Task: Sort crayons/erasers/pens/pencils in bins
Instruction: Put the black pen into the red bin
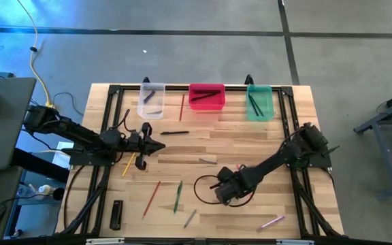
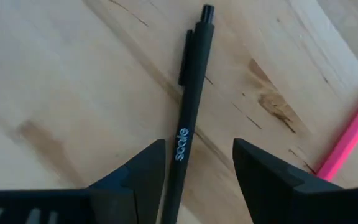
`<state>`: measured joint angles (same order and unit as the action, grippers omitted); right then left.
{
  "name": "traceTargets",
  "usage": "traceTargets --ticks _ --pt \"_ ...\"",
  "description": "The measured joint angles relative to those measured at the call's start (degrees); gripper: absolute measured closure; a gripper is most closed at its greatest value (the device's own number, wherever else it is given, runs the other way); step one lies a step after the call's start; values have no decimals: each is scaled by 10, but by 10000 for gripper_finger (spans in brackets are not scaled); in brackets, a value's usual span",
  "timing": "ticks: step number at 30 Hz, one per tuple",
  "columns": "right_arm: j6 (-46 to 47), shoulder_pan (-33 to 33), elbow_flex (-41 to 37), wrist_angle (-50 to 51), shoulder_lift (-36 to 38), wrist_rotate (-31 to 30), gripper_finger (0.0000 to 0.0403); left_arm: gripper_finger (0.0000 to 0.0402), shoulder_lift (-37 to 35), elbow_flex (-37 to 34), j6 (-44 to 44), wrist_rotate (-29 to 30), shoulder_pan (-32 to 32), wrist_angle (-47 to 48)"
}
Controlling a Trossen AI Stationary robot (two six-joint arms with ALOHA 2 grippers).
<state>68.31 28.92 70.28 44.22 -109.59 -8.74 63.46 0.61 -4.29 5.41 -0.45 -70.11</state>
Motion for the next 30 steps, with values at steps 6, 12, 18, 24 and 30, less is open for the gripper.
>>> traceTargets --ticks 6,12,18,24,30 --pt "-7 0 2 -9 -23 0 262 401 0 0 5 0 0 0" --pt "-14 1 2 -7 -27 -6 330 401 0 0 2 1 0 0" --pt "-77 -5 1 -7 -24 -7 384 401 0 0 0 10 11 -7" --pt "-156 -19 22 19 -25 -16 390 401 0 1 0 13 54 -23" --pt "-240 -49 76 68 -24 -21 385 401 0 1 -5 13 93 -27"
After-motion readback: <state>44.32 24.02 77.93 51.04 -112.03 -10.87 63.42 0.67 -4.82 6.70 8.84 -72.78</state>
